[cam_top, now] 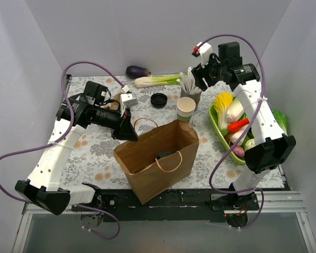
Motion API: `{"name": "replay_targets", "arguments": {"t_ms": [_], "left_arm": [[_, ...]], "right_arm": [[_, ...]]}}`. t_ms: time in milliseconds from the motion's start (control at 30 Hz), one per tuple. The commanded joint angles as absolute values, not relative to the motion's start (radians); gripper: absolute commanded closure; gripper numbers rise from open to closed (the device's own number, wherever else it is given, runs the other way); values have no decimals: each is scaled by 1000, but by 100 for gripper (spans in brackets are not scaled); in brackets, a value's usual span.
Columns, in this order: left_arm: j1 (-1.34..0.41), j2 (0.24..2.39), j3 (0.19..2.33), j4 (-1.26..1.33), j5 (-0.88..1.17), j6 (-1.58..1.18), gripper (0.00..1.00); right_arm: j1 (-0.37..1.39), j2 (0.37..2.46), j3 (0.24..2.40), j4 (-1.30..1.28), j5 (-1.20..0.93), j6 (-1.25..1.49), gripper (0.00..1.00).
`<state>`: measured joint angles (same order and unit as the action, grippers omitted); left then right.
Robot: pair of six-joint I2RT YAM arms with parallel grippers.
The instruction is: Pack the takeout coffee
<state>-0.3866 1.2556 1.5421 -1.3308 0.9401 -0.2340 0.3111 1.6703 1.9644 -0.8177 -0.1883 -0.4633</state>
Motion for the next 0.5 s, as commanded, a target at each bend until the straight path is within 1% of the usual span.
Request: {"name": "replay_targets", "arguments": {"t_ms": [0, 100, 200, 233, 300, 467], "left_arm": [[-396, 1261, 1606, -1370, 980, -221, 100], [-396, 1292, 1646, -1362, 962, -229, 100], [-394, 1330, 1703, -1364, 934, -226, 100], [-396, 1338, 1718, -1365, 928, -219, 100], [-394, 1357, 1721, -1370, 916, -206, 100], [-394, 1377, 1727, -1336, 882, -209, 100]], "right_arm": [[308, 1654, 1884, -798, -288, -437, 28], [308, 1660, 1853, -782, -287, -465, 30], [302, 1684, 1842, -804, -302, -517, 36], [301, 1686, 1826, -802, -302, -528, 41], [301, 1689, 1813, -789, -301, -549, 45], [301, 1720, 1813, -775, -279, -563, 46]]}}
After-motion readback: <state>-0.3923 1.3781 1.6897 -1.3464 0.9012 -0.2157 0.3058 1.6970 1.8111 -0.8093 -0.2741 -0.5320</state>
